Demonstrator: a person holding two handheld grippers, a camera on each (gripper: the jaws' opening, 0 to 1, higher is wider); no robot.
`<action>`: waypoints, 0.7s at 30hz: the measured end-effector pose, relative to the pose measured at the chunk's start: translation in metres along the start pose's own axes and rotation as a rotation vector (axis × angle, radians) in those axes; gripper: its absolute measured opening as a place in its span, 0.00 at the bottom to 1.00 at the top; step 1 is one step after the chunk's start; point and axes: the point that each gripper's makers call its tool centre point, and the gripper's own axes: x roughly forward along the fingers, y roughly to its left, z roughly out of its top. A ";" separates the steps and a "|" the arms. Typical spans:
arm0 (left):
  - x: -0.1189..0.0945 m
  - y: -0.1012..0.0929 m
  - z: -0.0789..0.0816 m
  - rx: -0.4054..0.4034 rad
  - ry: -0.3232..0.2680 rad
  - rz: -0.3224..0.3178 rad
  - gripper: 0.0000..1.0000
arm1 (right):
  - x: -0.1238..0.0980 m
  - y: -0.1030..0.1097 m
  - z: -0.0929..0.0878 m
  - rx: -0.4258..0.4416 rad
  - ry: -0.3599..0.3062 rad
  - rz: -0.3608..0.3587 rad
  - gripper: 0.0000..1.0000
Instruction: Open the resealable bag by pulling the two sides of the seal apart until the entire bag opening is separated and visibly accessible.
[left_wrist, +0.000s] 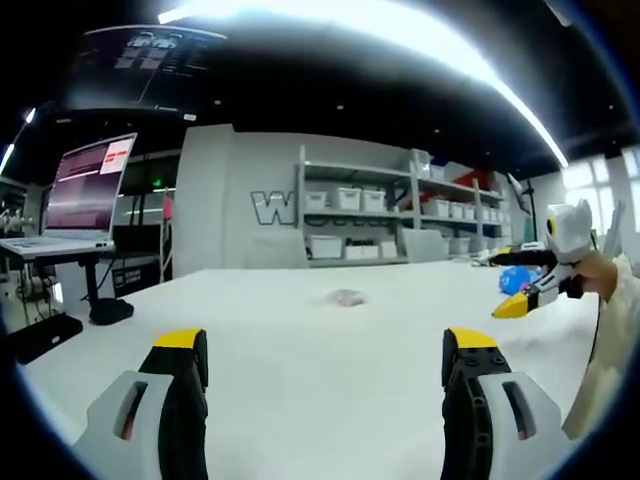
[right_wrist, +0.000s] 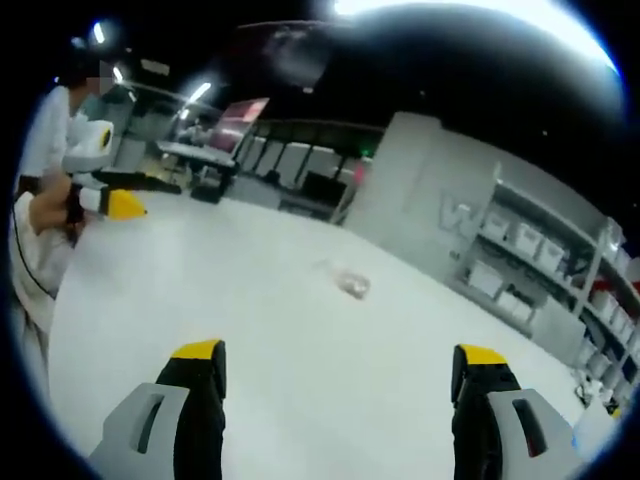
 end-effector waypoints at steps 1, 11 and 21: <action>0.000 0.000 0.000 -0.001 0.000 0.000 0.96 | 0.001 -0.001 0.000 -0.003 0.002 0.001 0.95; 0.000 0.000 -0.001 -0.002 0.003 -0.005 0.96 | 0.013 0.000 0.006 -0.097 0.033 0.026 0.95; -0.002 0.001 0.005 0.001 -0.010 -0.004 0.95 | 0.022 0.002 0.008 -0.189 0.061 0.038 0.94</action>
